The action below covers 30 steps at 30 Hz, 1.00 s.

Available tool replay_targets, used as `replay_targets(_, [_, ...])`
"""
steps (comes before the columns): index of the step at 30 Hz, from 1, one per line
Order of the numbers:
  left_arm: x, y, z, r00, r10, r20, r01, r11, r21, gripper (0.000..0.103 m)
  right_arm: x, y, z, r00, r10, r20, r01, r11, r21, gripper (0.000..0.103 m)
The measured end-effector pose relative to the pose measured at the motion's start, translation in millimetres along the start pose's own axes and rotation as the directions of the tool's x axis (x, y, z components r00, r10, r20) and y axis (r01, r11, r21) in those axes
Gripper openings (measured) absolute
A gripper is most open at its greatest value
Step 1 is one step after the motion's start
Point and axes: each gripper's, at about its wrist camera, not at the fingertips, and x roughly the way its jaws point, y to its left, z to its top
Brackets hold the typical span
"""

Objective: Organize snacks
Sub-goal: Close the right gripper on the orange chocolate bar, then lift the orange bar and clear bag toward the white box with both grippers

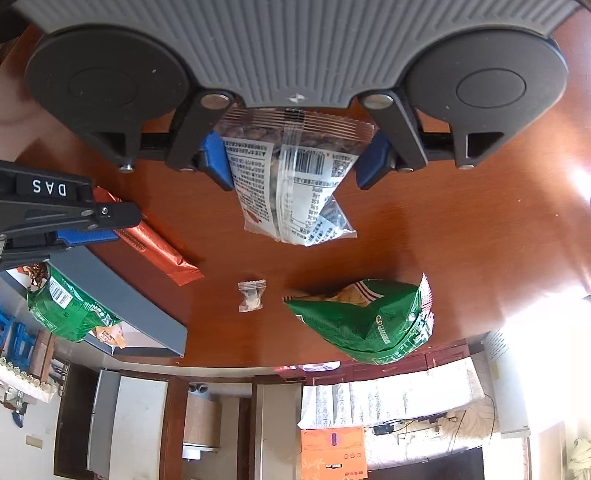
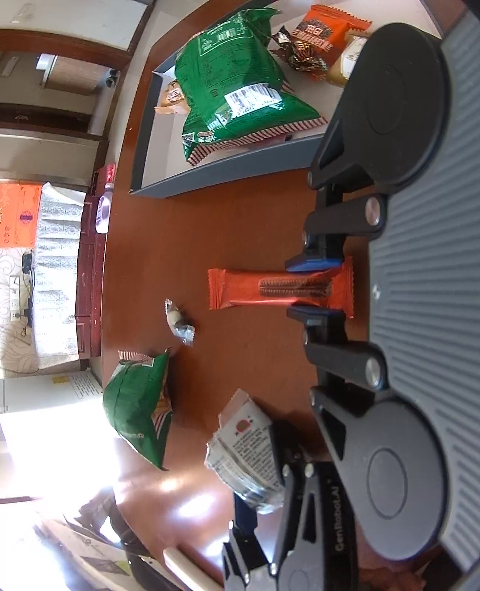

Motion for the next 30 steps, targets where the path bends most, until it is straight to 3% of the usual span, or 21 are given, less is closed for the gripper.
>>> replay_targets(6, [-0.7, -6.2, 0.6, 0.999, 0.033, 0.006, -0.033, 0.999, 0.017, 0.076, 10.1, -1.6, 3.4, 1.0, 0.009, 0.022, -0.009, 1.0, 0.002, 0.037])
replay_targets(7, [-0.5, -7.8, 0.2, 0.999, 0.044, 0.012, -0.044, 0.999, 0.028, 0.075, 11.2, 0.1, 5.4, 1.0, 0.011, 0.017, -0.011, 1.0, -0.01, 0.034])
replay_targets(8, [-0.2, -9.7, 0.4, 0.999, 0.051, 0.017, -0.051, 0.998, 0.038, 0.075, 11.2, 1.2, 6.5, 1.0, 0.021, 0.014, -0.021, 1.0, -0.015, 0.024])
replay_targets(14, [0.4, -17.4, 2.8, 0.996, 0.081, 0.032, -0.083, 0.993, 0.081, 0.075, -5.8, 3.2, 7.5, 0.997, 0.022, 0.07, -0.02, 0.999, -0.027, 0.024])
replay_targets(30, [-5.0, -22.7, 18.7, 0.988, 0.109, 0.11, -0.114, 0.993, 0.04, 0.075, -37.0, 2.5, 9.5, 0.986, 0.053, 0.156, -0.052, 0.999, -0.011, 0.024])
